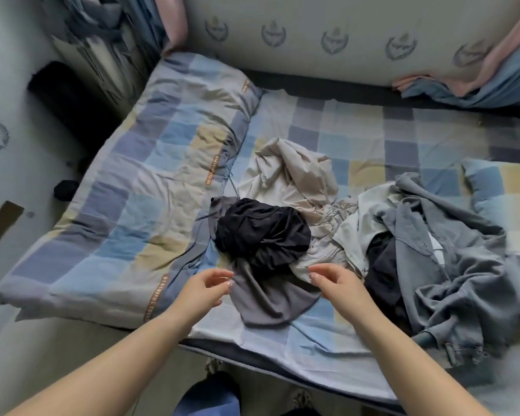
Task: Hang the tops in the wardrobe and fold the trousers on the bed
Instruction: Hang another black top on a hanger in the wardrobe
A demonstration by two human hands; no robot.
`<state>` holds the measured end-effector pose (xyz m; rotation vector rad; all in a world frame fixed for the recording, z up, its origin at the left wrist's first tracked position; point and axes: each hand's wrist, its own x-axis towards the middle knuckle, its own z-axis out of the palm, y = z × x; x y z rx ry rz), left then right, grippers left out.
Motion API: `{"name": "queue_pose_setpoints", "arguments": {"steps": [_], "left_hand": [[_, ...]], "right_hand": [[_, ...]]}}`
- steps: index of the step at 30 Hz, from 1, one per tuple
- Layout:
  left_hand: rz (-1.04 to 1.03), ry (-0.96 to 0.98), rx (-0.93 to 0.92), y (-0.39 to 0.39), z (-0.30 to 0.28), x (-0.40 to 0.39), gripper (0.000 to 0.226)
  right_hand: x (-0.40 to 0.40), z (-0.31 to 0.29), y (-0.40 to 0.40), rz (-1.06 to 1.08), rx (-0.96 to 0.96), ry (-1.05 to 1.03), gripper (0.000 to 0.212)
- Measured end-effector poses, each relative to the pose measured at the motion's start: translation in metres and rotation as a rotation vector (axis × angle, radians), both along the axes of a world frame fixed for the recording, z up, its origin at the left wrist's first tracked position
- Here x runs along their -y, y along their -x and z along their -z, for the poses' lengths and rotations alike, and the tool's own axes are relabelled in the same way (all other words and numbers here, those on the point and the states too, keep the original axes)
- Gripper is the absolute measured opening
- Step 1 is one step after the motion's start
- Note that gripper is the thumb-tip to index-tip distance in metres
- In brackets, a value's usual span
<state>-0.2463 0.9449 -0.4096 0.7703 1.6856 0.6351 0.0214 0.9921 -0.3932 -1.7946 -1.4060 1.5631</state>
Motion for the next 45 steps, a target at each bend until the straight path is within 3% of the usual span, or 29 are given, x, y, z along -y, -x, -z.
{"name": "queue_pose_setpoints", "arguments": {"steps": [7,15,18,22,27,30,33,36,38,40,43,45], "left_hand": [[0.183,0.032,-0.057,0.05,0.078,-0.104,0.012],[0.363,-0.043,-0.195,0.066,0.206,-0.199,0.016],[0.503,-0.167,-0.406,0.063,0.25,-0.231,0.033],[0.595,-0.442,-0.55,0.051,0.293,-0.281,0.047],[0.829,-0.445,-0.707,0.043,0.334,-0.292,0.052],[0.864,-0.544,-0.789,0.042,0.34,-0.281,0.044],[0.928,-0.706,-0.754,0.044,0.332,-0.272,0.041],[1.038,-0.806,-0.738,0.045,0.314,-0.265,0.042],[1.137,-0.817,-0.761,0.042,0.296,-0.26,0.031],[1.235,-0.807,-0.833,0.04,0.275,-0.254,0.005],[1.297,-0.73,-0.905,0.044,0.239,-0.25,0.029],[1.315,-0.718,-0.944,0.047,0.212,-0.248,0.031]], "right_hand": [[-0.073,0.083,0.06,-0.047,0.18,0.026,0.016],[-0.188,0.207,0.096,-0.324,0.401,-0.082,0.027],[-0.216,0.251,0.106,-0.452,0.535,-0.168,0.034],[-0.253,0.301,0.121,-0.544,0.618,-0.347,0.041],[-0.266,0.345,0.129,-0.669,0.68,-0.339,0.047],[-0.253,0.357,0.124,-0.689,0.757,-0.368,0.035],[-0.236,0.355,0.112,-0.659,0.714,-0.428,0.023],[-0.221,0.341,0.1,-0.696,0.732,-0.461,0.024],[-0.213,0.326,0.09,-0.757,0.786,-0.447,0.028],[-0.206,0.307,0.077,-0.816,0.813,-0.416,0.03],[-0.202,0.277,0.054,-0.867,0.844,-0.344,0.03],[-0.197,0.254,0.043,-0.881,0.848,-0.293,0.029]]}}
